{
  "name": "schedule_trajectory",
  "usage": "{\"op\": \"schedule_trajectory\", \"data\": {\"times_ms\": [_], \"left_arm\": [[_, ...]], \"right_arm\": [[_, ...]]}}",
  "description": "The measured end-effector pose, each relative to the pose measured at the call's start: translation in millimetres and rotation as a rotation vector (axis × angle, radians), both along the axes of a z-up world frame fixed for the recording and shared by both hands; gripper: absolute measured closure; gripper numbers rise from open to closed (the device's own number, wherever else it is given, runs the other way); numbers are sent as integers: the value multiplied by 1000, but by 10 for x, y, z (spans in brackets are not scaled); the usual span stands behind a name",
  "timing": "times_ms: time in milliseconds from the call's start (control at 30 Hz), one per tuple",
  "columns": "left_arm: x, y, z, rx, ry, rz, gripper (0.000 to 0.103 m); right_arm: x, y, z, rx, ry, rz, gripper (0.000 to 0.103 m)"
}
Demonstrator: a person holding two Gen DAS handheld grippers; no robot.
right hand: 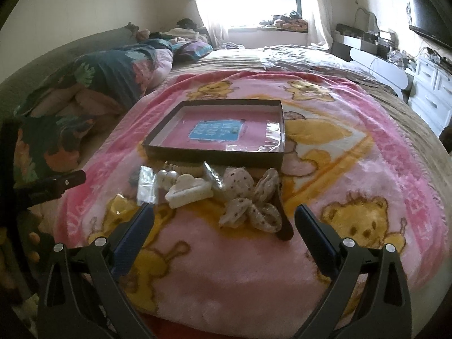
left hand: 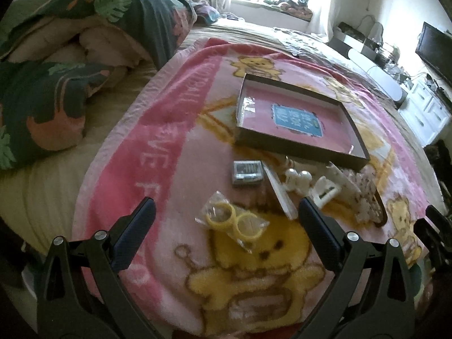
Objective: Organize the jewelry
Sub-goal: 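Grasp the clear plastic strip with the left tool while the right tool grasps the polka-dot bow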
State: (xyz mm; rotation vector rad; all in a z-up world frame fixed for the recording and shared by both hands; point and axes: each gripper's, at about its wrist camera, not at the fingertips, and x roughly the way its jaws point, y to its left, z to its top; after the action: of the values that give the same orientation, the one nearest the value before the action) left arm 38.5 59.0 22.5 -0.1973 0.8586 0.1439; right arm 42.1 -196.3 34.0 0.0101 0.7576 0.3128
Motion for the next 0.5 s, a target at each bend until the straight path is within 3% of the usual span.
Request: {"op": "schedule_trajectory", "data": {"times_ms": [100,500], "left_arm": [[102,-12,-4,-1,3,-11,8],[568,-219,-330,-162,68,-138,9]], "right_arm": [[70,-28,-34,-8,5,-8,4],[402,-76,-325,-12,85,-11,5]]}}
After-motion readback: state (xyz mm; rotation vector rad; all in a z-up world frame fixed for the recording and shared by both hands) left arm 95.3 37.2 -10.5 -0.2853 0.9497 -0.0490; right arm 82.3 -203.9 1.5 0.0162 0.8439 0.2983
